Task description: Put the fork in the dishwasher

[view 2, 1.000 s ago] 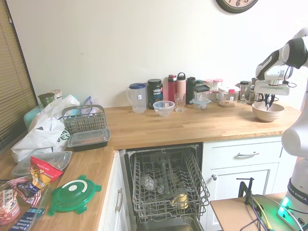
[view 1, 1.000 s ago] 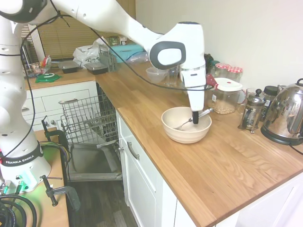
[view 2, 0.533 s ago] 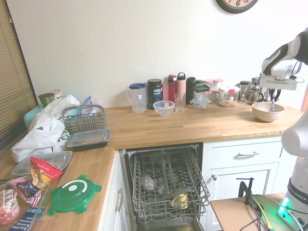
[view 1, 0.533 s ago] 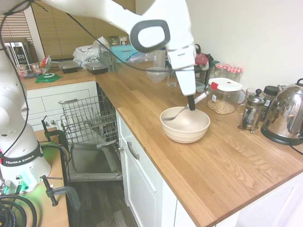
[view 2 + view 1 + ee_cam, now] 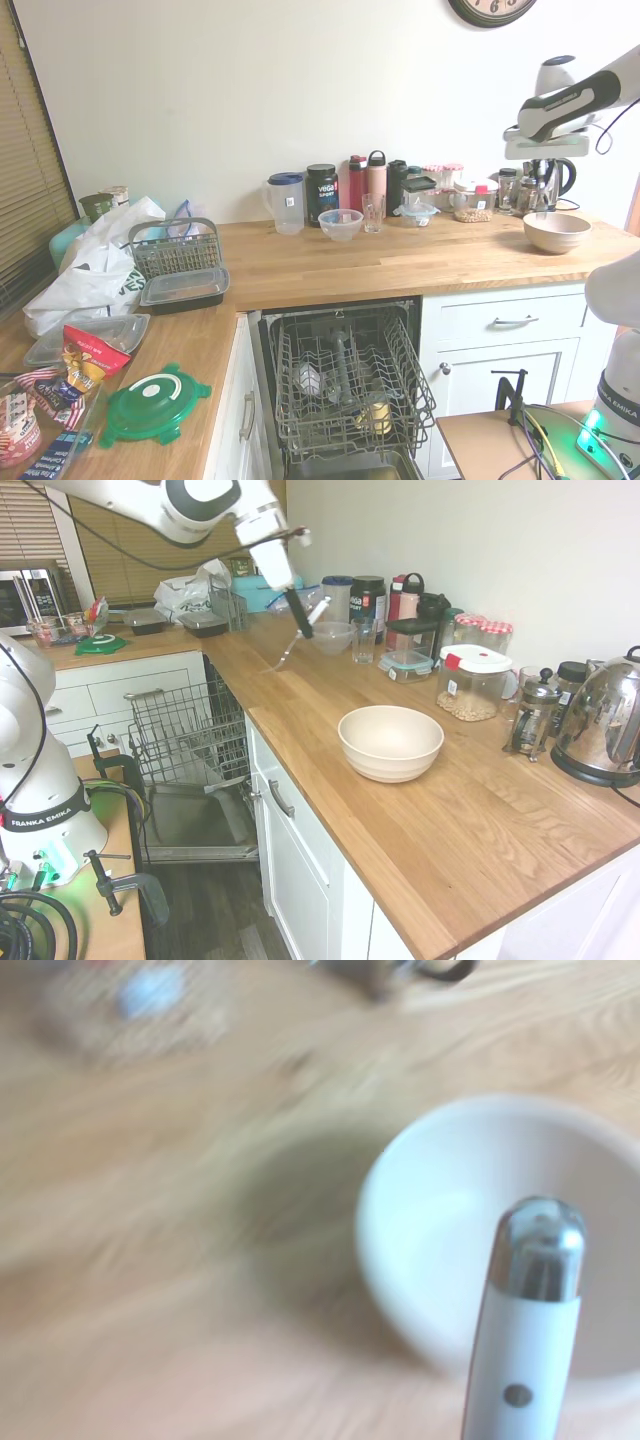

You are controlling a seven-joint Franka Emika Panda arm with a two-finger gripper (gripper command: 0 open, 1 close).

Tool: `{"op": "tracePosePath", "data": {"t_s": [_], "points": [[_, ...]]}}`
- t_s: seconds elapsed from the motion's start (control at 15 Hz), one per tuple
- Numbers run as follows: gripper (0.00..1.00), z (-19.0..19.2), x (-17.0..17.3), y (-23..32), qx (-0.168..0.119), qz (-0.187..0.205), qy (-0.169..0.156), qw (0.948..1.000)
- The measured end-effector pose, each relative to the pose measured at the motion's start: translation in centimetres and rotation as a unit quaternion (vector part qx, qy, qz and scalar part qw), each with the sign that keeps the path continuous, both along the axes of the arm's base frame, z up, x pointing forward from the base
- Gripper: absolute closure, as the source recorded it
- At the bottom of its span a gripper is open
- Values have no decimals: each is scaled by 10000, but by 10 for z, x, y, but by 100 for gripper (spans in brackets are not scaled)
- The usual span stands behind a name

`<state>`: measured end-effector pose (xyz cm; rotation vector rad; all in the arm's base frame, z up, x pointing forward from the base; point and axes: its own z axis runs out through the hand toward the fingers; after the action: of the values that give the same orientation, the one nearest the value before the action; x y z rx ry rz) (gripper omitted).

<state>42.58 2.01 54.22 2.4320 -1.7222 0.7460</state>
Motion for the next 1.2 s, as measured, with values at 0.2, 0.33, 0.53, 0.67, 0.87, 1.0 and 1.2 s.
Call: {"op": "tracePosePath", "data": {"t_s": [0.2, 0.33, 0.53, 0.67, 0.87, 1.0, 1.2], "points": [[100, -9, -24, 95, -393, 217, -12, 9990], [100, -26, -40, 150, -665, 338, -20, 9972], [100, -72, -66, 226, -1134, 521, 22, 9922], [100, -107, -80, 269, -1386, 631, 68, 9883], [100, -147, -98, 330, -1691, 797, 172, 9822], [100, -165, -115, 364, -1938, 939, 259, 9762], [100, -210, -128, 382, -2436, 1082, 486, 9626]]}}
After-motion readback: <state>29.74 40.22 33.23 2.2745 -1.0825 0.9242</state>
